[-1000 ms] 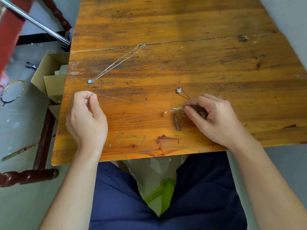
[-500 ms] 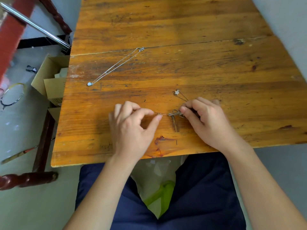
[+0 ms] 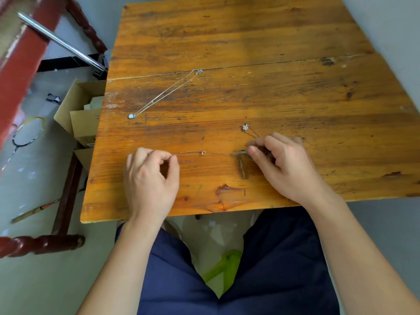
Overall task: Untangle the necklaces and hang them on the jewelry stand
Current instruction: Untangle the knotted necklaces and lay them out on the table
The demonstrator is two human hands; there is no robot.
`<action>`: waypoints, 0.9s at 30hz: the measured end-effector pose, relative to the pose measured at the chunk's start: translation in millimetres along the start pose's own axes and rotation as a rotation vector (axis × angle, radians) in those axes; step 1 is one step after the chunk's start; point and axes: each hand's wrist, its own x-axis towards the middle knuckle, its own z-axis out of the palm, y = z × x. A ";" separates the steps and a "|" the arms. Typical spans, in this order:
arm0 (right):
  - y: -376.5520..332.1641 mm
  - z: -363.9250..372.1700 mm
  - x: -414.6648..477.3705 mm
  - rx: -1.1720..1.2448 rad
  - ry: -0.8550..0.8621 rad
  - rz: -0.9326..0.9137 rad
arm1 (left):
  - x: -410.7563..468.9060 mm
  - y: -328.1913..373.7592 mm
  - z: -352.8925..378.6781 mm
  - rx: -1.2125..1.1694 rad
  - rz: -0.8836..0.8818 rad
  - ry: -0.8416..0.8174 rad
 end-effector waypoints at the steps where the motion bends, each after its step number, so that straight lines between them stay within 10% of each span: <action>1: -0.9 -1.3 -1.0 0.011 -0.009 0.006 | 0.5 -4.0 -2.9 0.015 -0.028 0.006; 6: -1.6 -5.0 -4.7 0.008 -0.005 -0.044 | 1.8 -3.8 -8.5 0.028 -0.117 0.022; 16: -0.9 -0.3 -5.8 0.034 0.026 -0.050 | 9.6 64.2 31.7 -0.154 0.283 -0.235; 27: 6.6 -6.7 -6.5 -0.015 0.075 -0.027 | 8.5 29.6 25.2 -0.143 0.174 -0.113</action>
